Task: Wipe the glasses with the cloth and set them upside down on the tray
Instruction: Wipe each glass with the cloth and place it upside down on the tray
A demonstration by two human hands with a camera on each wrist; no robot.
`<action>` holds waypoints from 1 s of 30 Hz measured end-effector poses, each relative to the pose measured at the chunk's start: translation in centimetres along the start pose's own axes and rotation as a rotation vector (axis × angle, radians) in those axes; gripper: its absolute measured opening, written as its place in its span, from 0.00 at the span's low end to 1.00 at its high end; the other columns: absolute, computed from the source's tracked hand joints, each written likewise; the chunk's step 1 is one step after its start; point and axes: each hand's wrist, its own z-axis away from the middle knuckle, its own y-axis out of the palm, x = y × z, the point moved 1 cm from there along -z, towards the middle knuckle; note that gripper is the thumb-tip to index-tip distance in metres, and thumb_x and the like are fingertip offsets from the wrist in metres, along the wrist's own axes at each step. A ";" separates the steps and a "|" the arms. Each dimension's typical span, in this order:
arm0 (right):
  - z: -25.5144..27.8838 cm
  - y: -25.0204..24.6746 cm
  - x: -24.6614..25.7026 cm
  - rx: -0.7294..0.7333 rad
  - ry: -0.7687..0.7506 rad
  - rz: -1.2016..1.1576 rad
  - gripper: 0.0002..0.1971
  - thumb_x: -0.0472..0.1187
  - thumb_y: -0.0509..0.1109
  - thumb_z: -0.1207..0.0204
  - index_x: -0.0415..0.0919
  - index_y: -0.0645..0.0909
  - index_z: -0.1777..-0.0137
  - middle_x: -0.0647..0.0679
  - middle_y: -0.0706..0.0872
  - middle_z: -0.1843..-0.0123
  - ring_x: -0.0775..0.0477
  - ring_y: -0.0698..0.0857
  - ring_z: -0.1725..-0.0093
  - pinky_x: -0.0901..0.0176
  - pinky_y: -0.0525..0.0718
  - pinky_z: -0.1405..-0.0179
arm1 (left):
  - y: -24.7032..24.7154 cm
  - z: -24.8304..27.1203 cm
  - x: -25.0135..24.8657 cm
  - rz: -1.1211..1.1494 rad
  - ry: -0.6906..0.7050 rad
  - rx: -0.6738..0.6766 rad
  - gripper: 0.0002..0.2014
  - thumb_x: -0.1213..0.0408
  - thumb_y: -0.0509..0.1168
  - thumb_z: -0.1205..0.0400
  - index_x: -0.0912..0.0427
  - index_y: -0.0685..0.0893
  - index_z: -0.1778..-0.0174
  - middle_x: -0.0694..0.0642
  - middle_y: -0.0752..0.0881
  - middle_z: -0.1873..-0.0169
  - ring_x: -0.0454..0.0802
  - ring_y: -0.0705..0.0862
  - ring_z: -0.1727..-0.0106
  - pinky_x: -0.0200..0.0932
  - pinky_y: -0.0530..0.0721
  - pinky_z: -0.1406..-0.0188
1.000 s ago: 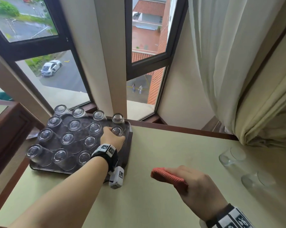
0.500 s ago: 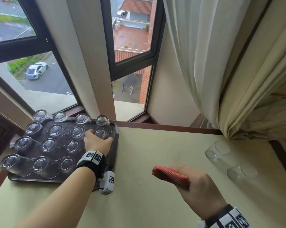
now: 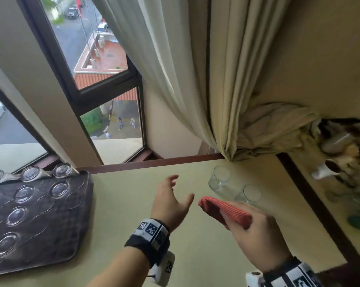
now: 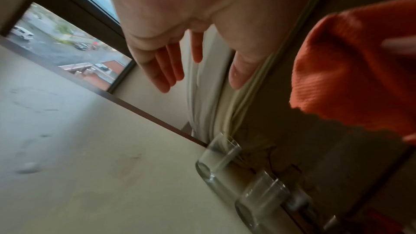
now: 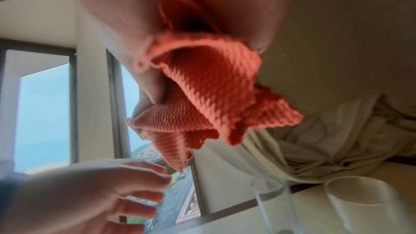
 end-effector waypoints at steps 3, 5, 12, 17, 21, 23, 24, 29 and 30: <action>0.8 -2.5 -1.7 -0.040 0.057 0.042 0.15 0.41 0.82 0.27 0.51 0.92 0.40 0.70 0.90 0.54 0.73 0.87 0.52 0.85 0.78 0.56 | 4.2 -2.9 -2.9 -0.129 0.066 0.154 0.46 0.46 0.81 0.22 0.46 0.64 0.11 0.54 0.77 0.21 0.53 0.77 0.20 0.51 0.78 0.21; 1.2 -4.0 -2.8 -0.065 0.075 0.056 0.14 0.45 0.81 0.26 0.50 0.91 0.40 0.67 0.90 0.54 0.72 0.87 0.51 0.83 0.81 0.57 | 6.7 -4.8 -4.5 -0.208 0.095 0.233 0.51 0.48 0.81 0.22 0.46 0.59 0.08 0.58 0.75 0.19 0.58 0.76 0.19 0.52 0.75 0.20; 2.9 -8.4 -5.2 -0.163 0.130 0.030 0.14 0.50 0.76 0.25 0.49 0.92 0.41 0.68 0.91 0.53 0.69 0.89 0.54 0.79 0.84 0.56 | 13.3 -9.6 -5.7 -0.487 0.118 0.336 0.59 0.48 0.83 0.25 0.44 0.49 0.06 0.57 0.64 0.11 0.64 0.72 0.16 0.60 0.77 0.18; 4.1 -10.3 -6.8 -0.160 0.181 0.017 0.14 0.45 0.78 0.24 0.53 0.89 0.39 0.72 0.90 0.52 0.69 0.89 0.53 0.73 0.88 0.57 | 15.5 -10.4 -5.8 -0.567 0.113 0.331 0.51 0.50 0.79 0.20 0.47 0.54 0.06 0.58 0.68 0.14 0.64 0.76 0.20 0.57 0.80 0.22; 4.7 -11.1 -7.1 -0.154 0.178 0.031 0.18 0.42 0.80 0.25 0.60 0.84 0.38 0.80 0.85 0.51 0.75 0.87 0.49 0.79 0.85 0.56 | 16.0 -10.4 -6.2 -0.520 0.097 0.262 0.45 0.53 0.79 0.19 0.49 0.62 0.09 0.60 0.76 0.23 0.62 0.81 0.25 0.53 0.83 0.27; 4.8 -11.1 -7.2 -0.154 0.179 0.032 0.18 0.42 0.80 0.25 0.60 0.84 0.38 0.78 0.86 0.50 0.74 0.87 0.49 0.78 0.86 0.56 | 16.0 -10.4 -6.4 -0.494 0.076 0.237 0.42 0.55 0.79 0.20 0.51 0.66 0.12 0.60 0.78 0.26 0.63 0.82 0.28 0.53 0.84 0.29; 4.9 -11.1 -7.3 -0.157 0.180 0.034 0.18 0.42 0.80 0.25 0.59 0.85 0.38 0.78 0.86 0.50 0.74 0.87 0.49 0.77 0.87 0.56 | 15.9 -10.4 -6.5 -0.485 0.068 0.229 0.40 0.56 0.79 0.19 0.52 0.67 0.13 0.60 0.79 0.26 0.63 0.83 0.28 0.53 0.83 0.30; 5.0 -10.7 -6.9 -0.161 0.173 0.025 0.17 0.43 0.80 0.25 0.58 0.86 0.38 0.76 0.87 0.50 0.74 0.87 0.48 0.77 0.86 0.55 | 15.3 -9.9 -6.1 -0.427 0.050 0.175 0.36 0.56 0.78 0.17 0.54 0.69 0.15 0.59 0.80 0.25 0.61 0.83 0.27 0.52 0.82 0.28; 5.0 -10.5 -6.7 -0.159 0.175 0.027 0.17 0.43 0.80 0.25 0.59 0.86 0.38 0.77 0.87 0.50 0.75 0.86 0.48 0.77 0.86 0.55 | 15.1 -9.6 -5.8 -0.406 0.048 0.167 0.36 0.56 0.78 0.18 0.54 0.69 0.15 0.58 0.80 0.24 0.60 0.82 0.26 0.52 0.82 0.27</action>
